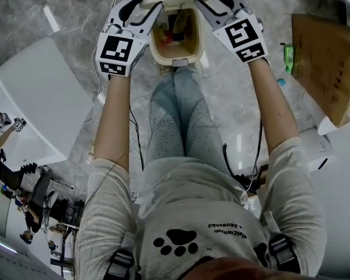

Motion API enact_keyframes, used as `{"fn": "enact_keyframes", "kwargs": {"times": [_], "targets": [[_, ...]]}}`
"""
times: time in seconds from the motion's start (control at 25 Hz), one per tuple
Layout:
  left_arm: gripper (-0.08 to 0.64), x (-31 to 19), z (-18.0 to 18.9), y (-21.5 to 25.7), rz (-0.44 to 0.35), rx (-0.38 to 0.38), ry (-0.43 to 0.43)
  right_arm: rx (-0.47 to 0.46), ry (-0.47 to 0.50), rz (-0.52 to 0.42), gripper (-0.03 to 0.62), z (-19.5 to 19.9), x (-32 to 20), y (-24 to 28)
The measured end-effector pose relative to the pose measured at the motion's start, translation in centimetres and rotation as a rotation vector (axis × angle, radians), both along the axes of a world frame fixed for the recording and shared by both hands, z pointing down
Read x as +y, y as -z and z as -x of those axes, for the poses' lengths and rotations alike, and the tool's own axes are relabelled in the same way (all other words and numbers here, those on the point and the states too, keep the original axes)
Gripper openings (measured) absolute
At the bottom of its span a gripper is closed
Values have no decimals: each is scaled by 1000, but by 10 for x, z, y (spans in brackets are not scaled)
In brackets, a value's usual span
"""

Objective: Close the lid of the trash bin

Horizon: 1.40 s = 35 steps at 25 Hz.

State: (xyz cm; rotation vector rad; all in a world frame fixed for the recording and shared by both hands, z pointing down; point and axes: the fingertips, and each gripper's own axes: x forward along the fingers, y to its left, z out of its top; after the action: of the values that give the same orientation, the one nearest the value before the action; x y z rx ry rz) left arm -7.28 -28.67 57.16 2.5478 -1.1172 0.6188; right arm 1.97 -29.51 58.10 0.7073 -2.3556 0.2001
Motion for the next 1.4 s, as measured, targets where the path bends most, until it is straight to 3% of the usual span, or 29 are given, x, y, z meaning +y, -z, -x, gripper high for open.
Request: {"fn": "enact_keyframes", "kwargs": {"times": [0.44, 1.4], "targets": [[172, 19, -5, 2, -11, -22, -4, 51, 49, -43, 100, -5, 15, -1], [173, 115, -16, -20, 20, -87, -88, 133, 130, -112, 115, -14, 107, -22]]}}
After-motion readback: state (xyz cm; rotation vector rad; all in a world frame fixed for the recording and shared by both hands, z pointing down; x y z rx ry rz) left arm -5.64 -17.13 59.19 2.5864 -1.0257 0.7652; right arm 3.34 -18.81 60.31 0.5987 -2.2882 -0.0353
